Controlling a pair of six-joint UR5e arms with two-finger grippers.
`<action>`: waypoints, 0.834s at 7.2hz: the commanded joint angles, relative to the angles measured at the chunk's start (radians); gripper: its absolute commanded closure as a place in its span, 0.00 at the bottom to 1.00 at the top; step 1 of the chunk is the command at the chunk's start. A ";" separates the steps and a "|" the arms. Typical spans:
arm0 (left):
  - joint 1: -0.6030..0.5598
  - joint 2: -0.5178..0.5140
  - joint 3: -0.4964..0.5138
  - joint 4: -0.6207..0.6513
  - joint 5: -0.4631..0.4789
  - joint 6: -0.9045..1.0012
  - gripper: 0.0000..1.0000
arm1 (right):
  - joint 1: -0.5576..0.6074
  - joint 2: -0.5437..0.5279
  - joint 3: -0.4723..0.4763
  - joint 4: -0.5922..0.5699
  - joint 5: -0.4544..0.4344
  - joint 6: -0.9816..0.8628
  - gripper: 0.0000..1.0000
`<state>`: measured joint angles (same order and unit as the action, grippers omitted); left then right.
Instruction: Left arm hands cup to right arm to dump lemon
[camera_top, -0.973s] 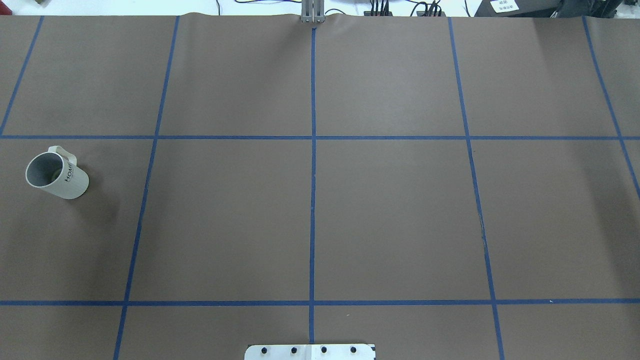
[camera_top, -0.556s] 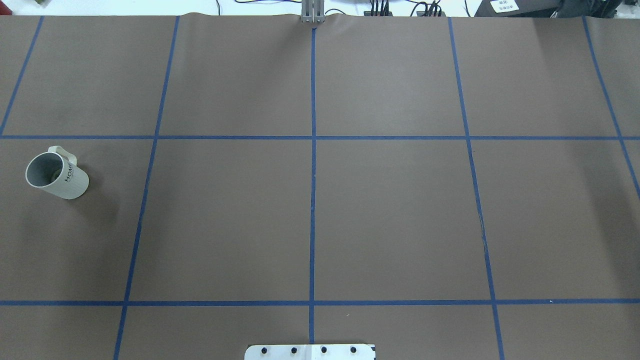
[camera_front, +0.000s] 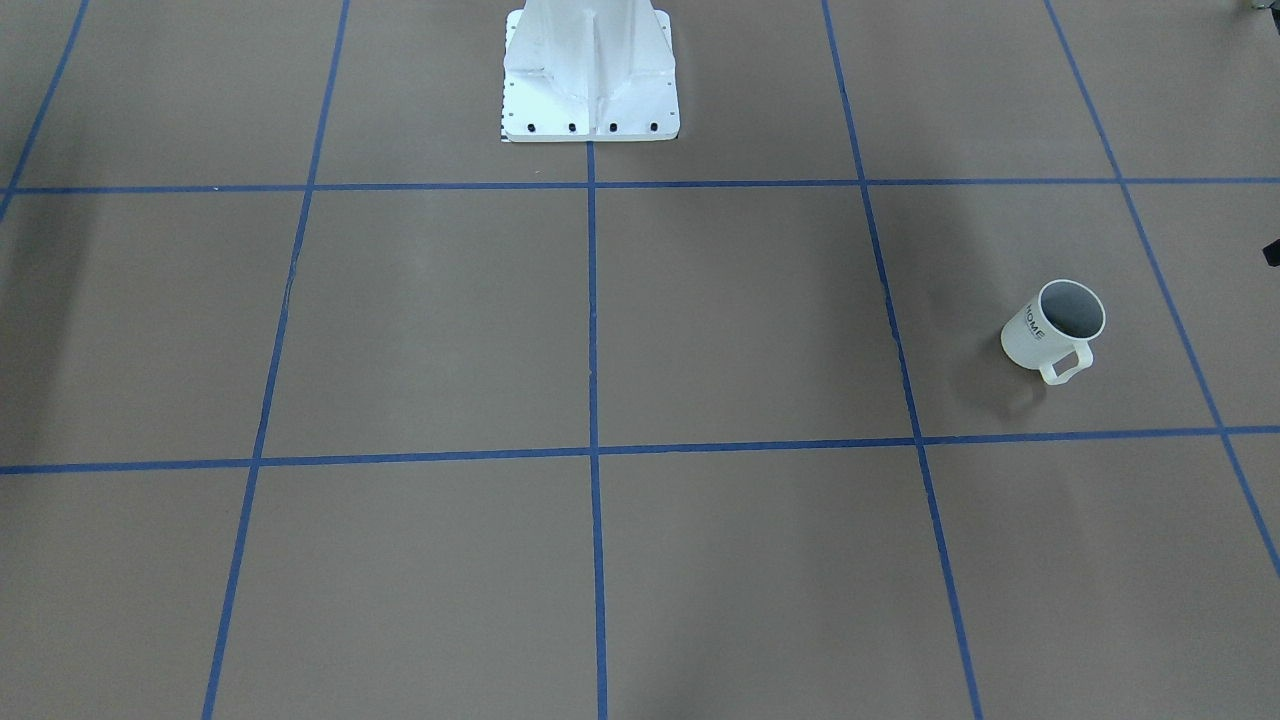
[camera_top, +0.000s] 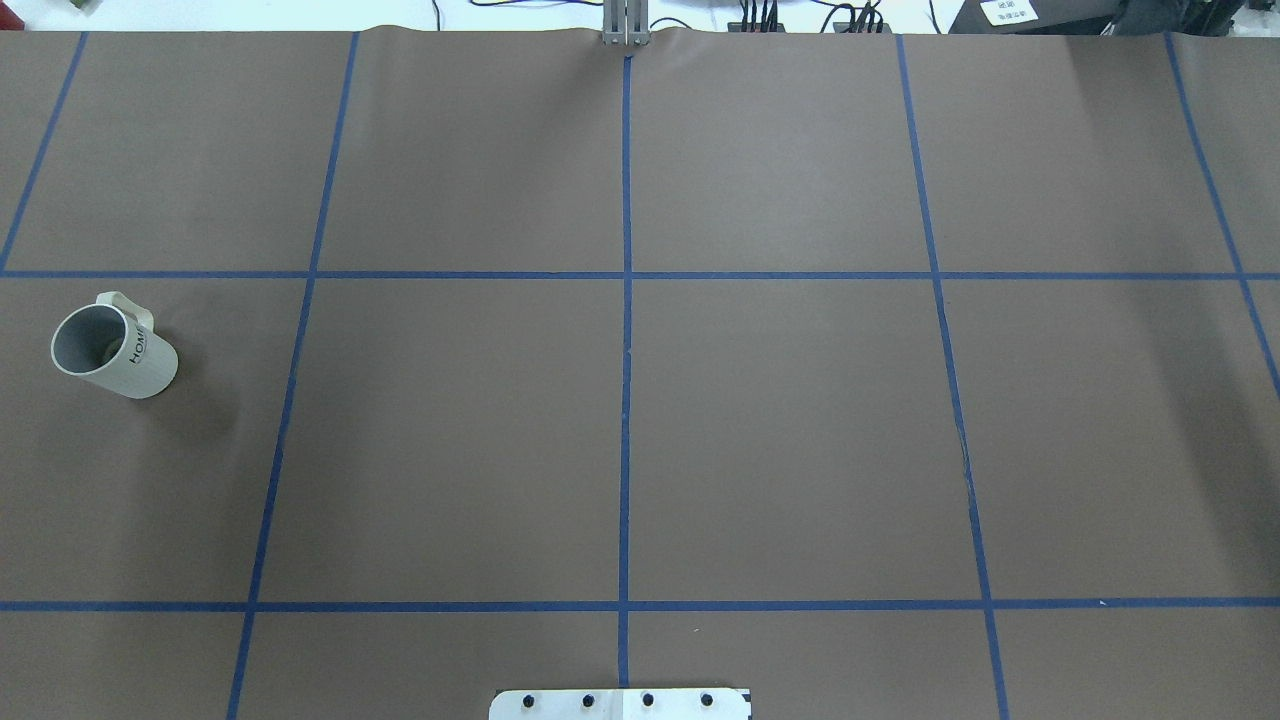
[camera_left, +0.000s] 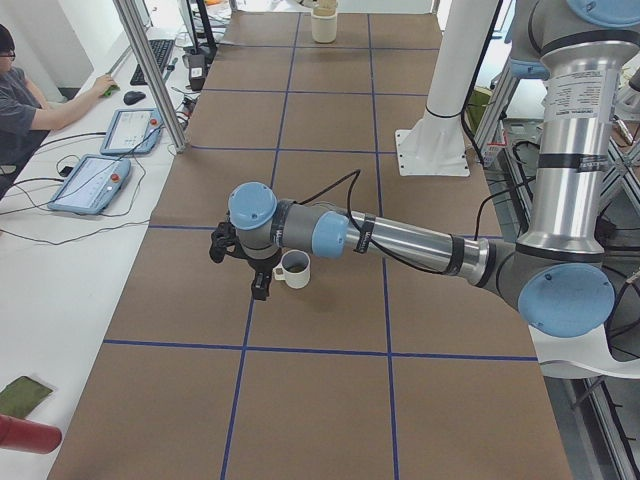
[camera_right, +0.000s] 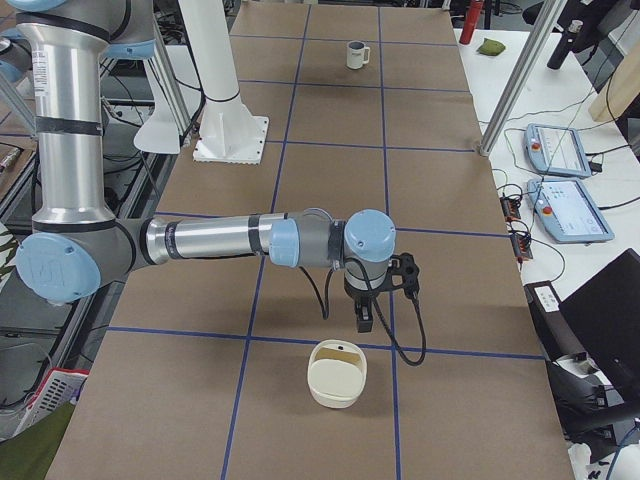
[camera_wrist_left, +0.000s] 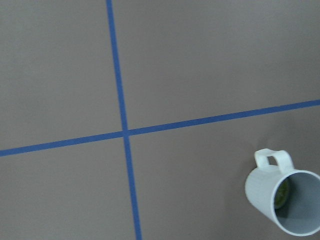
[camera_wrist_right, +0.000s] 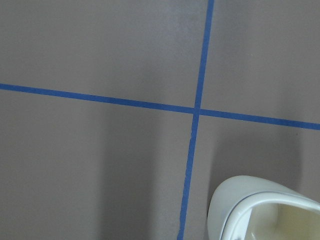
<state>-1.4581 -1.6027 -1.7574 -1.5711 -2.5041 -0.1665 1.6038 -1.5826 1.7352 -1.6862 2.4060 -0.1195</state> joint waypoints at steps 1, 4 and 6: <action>0.123 0.042 -0.021 -0.137 -0.006 -0.303 0.00 | -0.062 0.025 -0.008 0.000 -0.007 0.003 0.00; 0.229 0.058 -0.010 -0.257 0.131 -0.511 0.00 | -0.065 0.026 -0.006 0.000 0.004 0.011 0.00; 0.324 0.058 0.002 -0.337 0.215 -0.629 0.00 | -0.065 0.026 0.004 -0.001 0.005 0.024 0.00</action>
<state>-1.1923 -1.5453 -1.7648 -1.8518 -2.3444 -0.7184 1.5391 -1.5579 1.7345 -1.6868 2.4101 -0.1047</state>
